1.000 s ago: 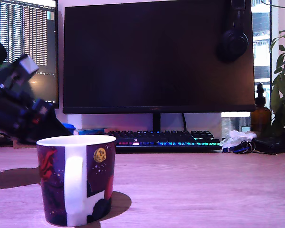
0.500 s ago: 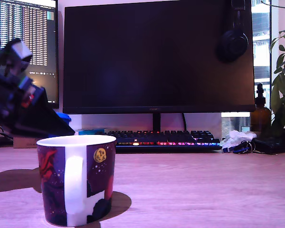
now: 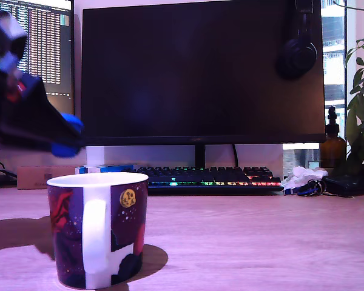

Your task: Pick up the coffee capsules on the table and drop them inside the coffee cup

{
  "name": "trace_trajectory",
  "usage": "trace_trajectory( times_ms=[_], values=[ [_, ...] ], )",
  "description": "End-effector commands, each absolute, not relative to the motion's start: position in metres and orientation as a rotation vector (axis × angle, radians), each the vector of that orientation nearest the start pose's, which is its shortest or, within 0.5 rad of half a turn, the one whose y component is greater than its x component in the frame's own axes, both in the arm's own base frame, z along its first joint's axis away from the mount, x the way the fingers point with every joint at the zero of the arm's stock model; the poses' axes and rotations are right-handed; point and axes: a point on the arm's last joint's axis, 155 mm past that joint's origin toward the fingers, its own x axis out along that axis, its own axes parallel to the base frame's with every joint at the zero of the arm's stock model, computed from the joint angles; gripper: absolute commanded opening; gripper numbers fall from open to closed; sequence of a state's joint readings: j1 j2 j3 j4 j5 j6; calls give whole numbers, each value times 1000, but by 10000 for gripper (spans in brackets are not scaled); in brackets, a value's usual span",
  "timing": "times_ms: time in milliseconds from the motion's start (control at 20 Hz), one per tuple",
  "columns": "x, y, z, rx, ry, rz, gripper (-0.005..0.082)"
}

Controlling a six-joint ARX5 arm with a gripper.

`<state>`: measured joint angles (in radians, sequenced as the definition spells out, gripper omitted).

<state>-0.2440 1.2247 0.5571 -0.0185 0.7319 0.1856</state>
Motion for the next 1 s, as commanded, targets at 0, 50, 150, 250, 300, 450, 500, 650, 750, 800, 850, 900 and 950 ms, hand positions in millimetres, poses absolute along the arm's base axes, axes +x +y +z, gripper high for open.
trace_trajectory(
  times_ms=[0,50,150,250,300,450,500,650,750,800,850,900,950],
  values=[
    [275,-195,125,-1,581,-999,109],
    [270,-196,129,2,580,-1005,109],
    [259,-199,137,11,573,-1023,109],
    [249,-202,142,26,573,-1033,109],
    [245,-204,143,36,573,-1036,109],
    [233,-212,139,76,595,-1043,109],
    [230,-215,135,92,609,-1045,109],
    [219,-226,131,129,619,-1071,109],
    [214,-231,128,153,626,-1079,109],
    [210,-233,126,162,633,-1086,109],
    [208,-235,125,170,640,-1089,109],
    [206,-236,124,178,642,-1091,109],
    [204,-238,124,182,641,-1097,109]
  ],
)
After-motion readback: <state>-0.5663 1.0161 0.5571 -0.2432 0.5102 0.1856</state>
